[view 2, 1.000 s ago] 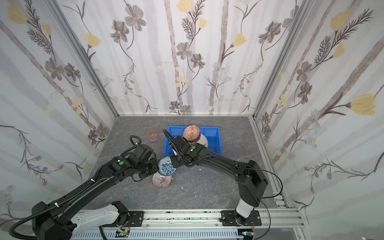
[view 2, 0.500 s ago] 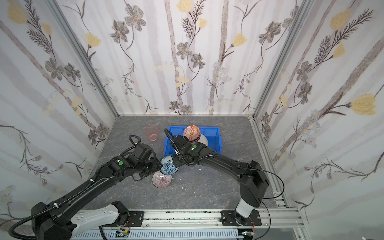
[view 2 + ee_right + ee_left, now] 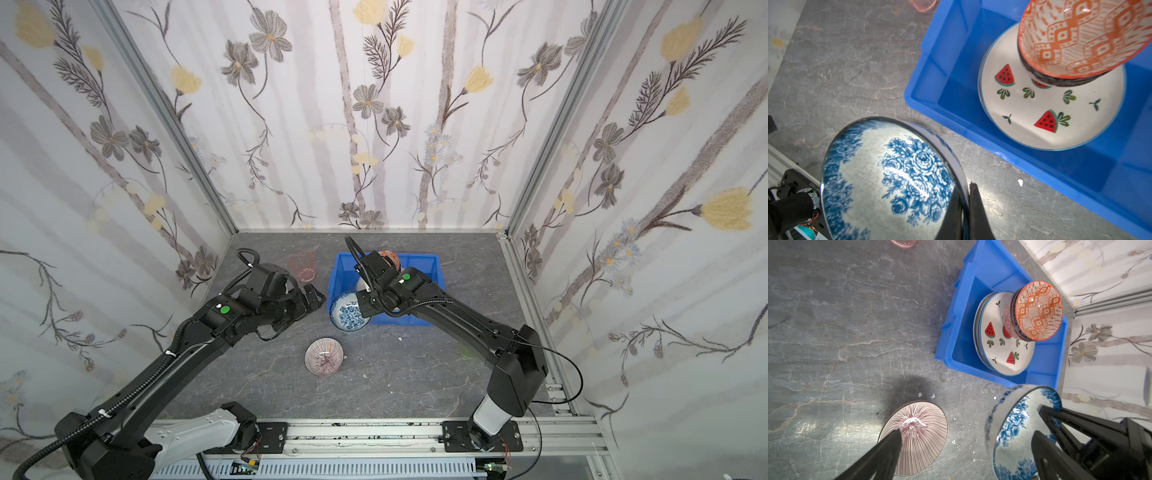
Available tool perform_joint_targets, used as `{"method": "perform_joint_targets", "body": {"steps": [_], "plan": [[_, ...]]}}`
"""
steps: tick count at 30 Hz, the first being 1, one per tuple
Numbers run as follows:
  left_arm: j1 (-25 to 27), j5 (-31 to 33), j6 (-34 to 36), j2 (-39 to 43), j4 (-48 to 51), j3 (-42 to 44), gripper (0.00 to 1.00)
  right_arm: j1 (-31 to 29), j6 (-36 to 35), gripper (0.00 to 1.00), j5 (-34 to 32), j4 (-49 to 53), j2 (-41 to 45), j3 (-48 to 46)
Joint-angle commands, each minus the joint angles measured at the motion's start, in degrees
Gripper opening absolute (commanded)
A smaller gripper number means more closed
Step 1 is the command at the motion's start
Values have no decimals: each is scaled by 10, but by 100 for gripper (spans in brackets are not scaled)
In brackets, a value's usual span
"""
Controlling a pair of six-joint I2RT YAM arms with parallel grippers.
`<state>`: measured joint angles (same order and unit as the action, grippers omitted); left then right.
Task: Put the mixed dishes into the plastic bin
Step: 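Carry the blue-rose bowl over the bin with the right gripper while the left releases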
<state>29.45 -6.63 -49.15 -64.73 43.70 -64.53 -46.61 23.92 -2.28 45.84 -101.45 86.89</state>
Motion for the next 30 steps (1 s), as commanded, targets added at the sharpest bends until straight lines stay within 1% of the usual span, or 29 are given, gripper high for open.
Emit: {"method": "perform_joint_targets", "body": {"steps": [1, 5, 8, 12, 15, 23, 25, 30], "plan": [[-32, -31, 46, -14, -3, -23, 100, 31, 5, 0, -6, 14, 9, 29], [-58, -52, 77, -54, -3, -47, 100, 67, 7, 0, -5, 24, 0, 66], [-63, -56, 100, -90, -4, -66, 100, 92, 3, 0, -3, 28, -20, 92], [-68, -69, 112, -122, -2, -89, 100, 122, -1, 0, 2, 38, -52, 135], [-71, -77, 107, -135, -3, -92, 100, 144, -9, 0, -4, 60, -73, 177], [-71, -57, 89, -156, -5, -80, 100, 212, -50, 0, -6, 62, -106, 209], [-71, -60, 80, -151, -5, -82, 100, 225, -60, 0, 5, 62, -119, 220], [-70, -40, 49, -126, -6, -65, 100, 241, -82, 0, 15, 72, -144, 242]]}}
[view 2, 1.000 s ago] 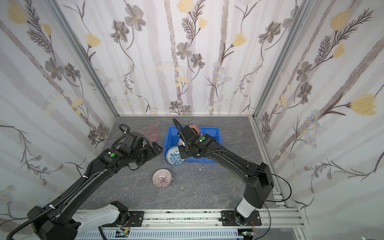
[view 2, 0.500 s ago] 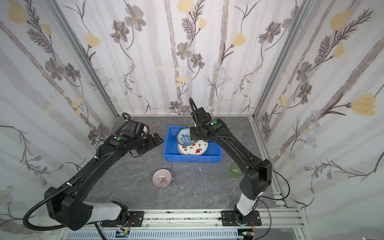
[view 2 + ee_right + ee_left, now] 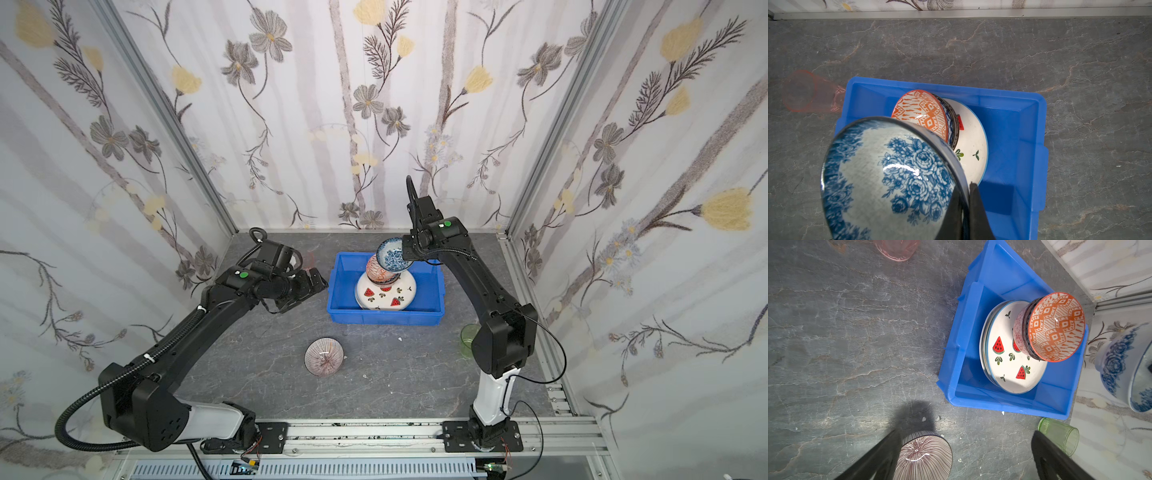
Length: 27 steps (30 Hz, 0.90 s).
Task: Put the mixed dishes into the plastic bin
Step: 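Carry the blue-rose bowl over the bin with the right gripper while the left releases, then lower the blue-rose bowl onto the orange bowl in the bin with the right gripper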
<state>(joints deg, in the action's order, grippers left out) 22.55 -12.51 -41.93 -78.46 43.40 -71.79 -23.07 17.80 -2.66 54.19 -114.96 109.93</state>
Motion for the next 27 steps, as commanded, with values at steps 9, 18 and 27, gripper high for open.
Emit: {"method": "perform_joint_targets", "body": {"steps": [9, 18, 27], "plan": [[1, 34, -48, 27, -18, 39, 100, 8, -43, 0, 48, -4, -34, 30], [1, 37, -44, 35, -22, 58, 100, 5, -40, 0, 64, -23, -58, 46], [2, 55, -71, 89, -32, 96, 100, 2, -42, 0, 69, -21, -121, 114]]}}
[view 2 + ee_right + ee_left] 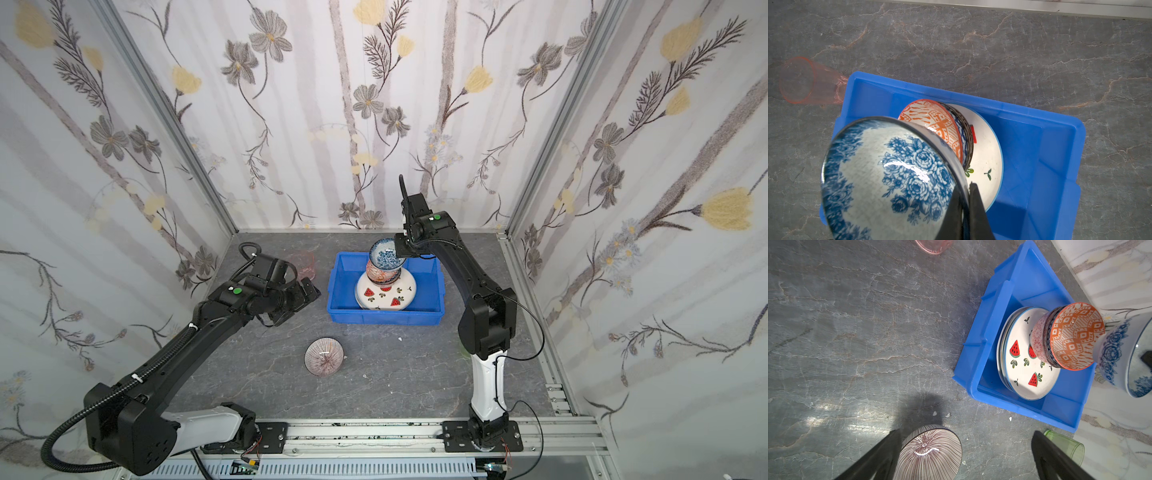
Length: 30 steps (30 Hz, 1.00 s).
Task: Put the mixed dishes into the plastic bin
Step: 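Lower the blue-rose bowl onto the orange bowl in the bin with the right gripper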
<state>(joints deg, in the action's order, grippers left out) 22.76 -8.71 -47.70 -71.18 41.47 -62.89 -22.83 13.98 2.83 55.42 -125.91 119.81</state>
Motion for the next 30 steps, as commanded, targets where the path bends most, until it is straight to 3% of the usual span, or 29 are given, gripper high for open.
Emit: {"method": "perform_joint_targets", "body": {"steps": [1, 30], "plan": [[0, 17, -16, 20, -13, 10, 100, -1, -4, 0, 15, -35, -18, 18], [1, 16, -51, 66, -18, 67, 100, -3, -12, 0, 25, -75, -61, -25]]}}
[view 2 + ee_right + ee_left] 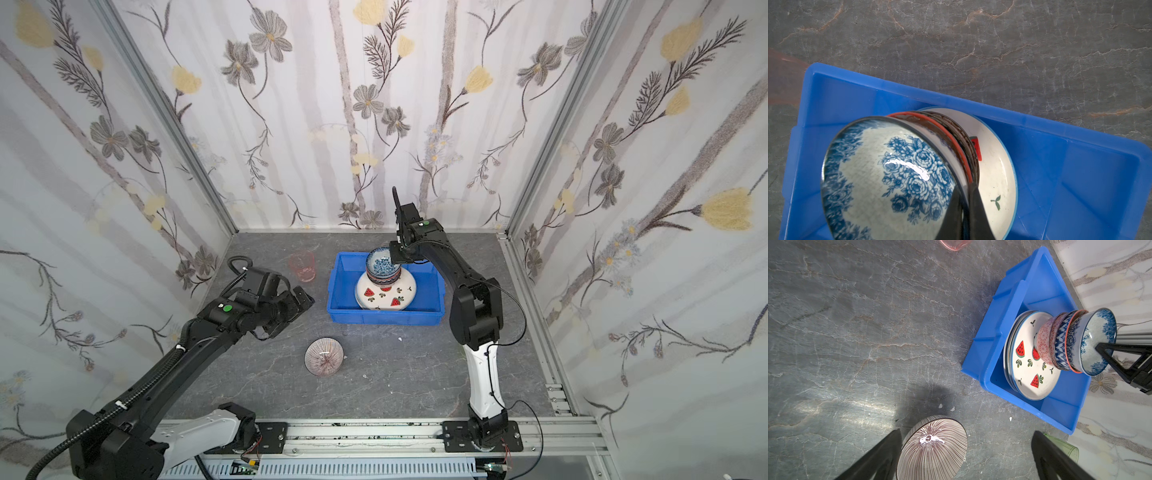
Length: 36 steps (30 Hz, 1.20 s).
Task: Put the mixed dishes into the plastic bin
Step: 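Lower the blue-rose bowl onto the orange bowl in the bin with the right gripper, then open and withdraw the right gripper while the left lowers onto the purple-striped bowl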
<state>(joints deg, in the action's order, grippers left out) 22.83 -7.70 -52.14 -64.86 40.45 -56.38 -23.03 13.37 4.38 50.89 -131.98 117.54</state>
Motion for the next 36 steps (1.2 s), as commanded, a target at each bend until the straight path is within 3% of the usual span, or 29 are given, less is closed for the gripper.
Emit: {"method": "perform_joint_targets", "body": {"steps": [1, 7, 19, 33, 34, 35, 36], "plan": [[0, 7, -7, 3, -8, 2, 100, -2, -6, 0, 11, -31, -1, -1], [0, 8, -6, -2, -7, -2, 100, -6, -11, 8, 11, -35, 0, -7], [-1, 1, 1, -3, -8, -6, 100, -10, -16, 37, -7, -34, 26, -14], [-42, -60, 32, 59, 5, 69, 100, -18, -21, 66, -4, -6, 124, -40], [-42, -68, 40, 63, 12, 79, 100, -21, -24, 72, -5, -3, 135, -46], [-42, -73, 46, 67, 20, 88, 100, -23, -28, 99, -7, 0, 146, -54], [-41, -75, 52, 70, 27, 94, 100, -25, -31, 100, -8, 2, 155, -61]]}}
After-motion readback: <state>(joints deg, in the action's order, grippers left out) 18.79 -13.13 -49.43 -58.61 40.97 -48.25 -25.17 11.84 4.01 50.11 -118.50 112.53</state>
